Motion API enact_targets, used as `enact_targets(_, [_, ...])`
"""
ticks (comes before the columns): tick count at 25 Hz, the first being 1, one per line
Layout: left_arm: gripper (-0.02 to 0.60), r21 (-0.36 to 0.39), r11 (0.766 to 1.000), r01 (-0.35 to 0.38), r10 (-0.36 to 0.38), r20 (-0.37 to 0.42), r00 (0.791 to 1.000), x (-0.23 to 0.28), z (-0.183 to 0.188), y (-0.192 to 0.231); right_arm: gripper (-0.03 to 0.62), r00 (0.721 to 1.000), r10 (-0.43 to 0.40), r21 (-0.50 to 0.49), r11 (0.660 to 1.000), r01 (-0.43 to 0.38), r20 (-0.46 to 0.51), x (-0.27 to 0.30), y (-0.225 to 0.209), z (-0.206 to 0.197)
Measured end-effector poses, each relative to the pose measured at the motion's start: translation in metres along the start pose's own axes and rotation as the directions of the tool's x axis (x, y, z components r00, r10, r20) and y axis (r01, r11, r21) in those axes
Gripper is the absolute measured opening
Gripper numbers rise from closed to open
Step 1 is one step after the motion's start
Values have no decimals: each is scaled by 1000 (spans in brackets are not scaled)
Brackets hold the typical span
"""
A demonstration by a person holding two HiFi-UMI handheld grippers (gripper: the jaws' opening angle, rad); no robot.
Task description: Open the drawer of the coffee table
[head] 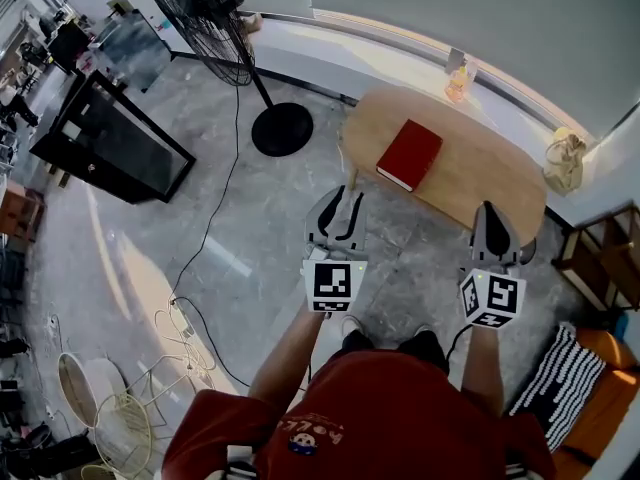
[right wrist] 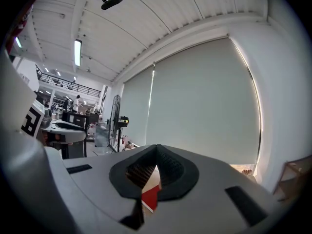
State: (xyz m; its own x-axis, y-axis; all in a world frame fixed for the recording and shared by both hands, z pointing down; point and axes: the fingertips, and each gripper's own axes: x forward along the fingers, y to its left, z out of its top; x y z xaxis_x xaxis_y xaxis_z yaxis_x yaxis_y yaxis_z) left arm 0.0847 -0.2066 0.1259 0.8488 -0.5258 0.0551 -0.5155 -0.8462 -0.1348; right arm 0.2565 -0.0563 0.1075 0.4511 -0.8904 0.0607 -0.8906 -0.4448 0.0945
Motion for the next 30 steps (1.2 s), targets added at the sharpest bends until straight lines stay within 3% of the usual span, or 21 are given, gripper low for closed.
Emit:
enact_targets(11, [110, -19, 992, -127, 126, -49, 991, 46, -16, -41, -5, 981, 195, -6, 981, -195, 17, 45, -50, -19])
enact_targets(20, [110, -20, 973, -229, 227, -61, 972, 73, -68, -70, -5, 938, 345, -27, 938, -345, -19, 78, -62, -86])
enact_targets(24, [110, -30, 972, -231, 229, -52, 972, 77, -113, -73, -5, 925, 377, -19, 926, -378, -32, 87, -41, -134])
enact_targets(27, [110, -49, 972, -231, 227, -82, 970, 76, -166, -66, -5, 922, 385, -48, 921, -387, -36, 97, -17, -182])
enact_targets(30, [110, 0, 977, -212, 211, -90, 973, 75, -225, -58, -5, 926, 375, -53, 925, -377, -43, 104, 1, -236])
